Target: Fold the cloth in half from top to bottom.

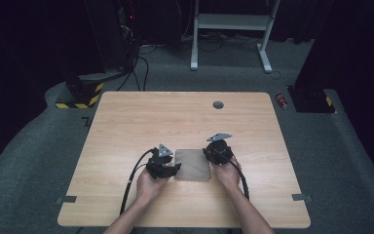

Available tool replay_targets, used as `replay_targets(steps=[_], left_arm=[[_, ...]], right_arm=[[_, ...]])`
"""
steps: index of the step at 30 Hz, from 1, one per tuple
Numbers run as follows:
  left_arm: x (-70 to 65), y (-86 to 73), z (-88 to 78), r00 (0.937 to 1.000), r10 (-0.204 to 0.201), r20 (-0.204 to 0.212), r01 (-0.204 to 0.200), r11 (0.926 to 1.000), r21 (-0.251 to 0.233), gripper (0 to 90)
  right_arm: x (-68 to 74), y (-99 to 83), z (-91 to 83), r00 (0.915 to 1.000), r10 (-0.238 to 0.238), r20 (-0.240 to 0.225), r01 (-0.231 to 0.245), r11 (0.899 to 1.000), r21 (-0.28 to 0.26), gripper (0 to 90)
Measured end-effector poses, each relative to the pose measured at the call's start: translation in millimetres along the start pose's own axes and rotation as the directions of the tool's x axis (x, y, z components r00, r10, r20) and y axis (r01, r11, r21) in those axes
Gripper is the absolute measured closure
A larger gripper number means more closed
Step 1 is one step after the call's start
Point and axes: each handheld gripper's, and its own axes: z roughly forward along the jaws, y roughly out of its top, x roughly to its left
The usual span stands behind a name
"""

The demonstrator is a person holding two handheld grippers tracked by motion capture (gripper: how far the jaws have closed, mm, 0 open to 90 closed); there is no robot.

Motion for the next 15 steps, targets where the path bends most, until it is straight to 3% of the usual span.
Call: replay_targets(steps=[3,4,7,10,15], left_arm=[[-3.8,-8.3,-2.1,0.9998,0.009,-0.017,-0.009,0.9999,0.012,49.3],[-3.2,-11.3,-3.3,0.9998,0.008,-0.018,-0.008,1.0000,-0.004,48.7],[-2.8,-14.6,-6.4,0.9999,-0.009,-0.013,0.009,0.9999,-0.005,47.5],[-1.3,-16.5,-10.0,0.9998,-0.021,-0.003,0.021,0.9998,0.000,44.6],[5.1,-22.0,-20.0,0.9980,-0.062,0.016,0.062,0.9974,-0.035,42.3]], right_arm=[[6.3,-6.1,-4.2,0.9998,-0.017,-0.012,0.017,1.000,0.001,72.1],[8.2,-9.1,-5.0,0.9996,-0.022,-0.016,0.022,1.000,0.001,71.3],[10.7,-18.9,-3.9,0.9993,-0.035,-0.008,0.035,0.999,0.022,67.8],[7.7,-25.8,-6.3,0.9998,-0.006,-0.018,0.006,1.000,0.007,64.5],[1.3,-32.0,-24.2,0.9993,0.029,-0.024,-0.030,0.999,-0.046,62.1]])
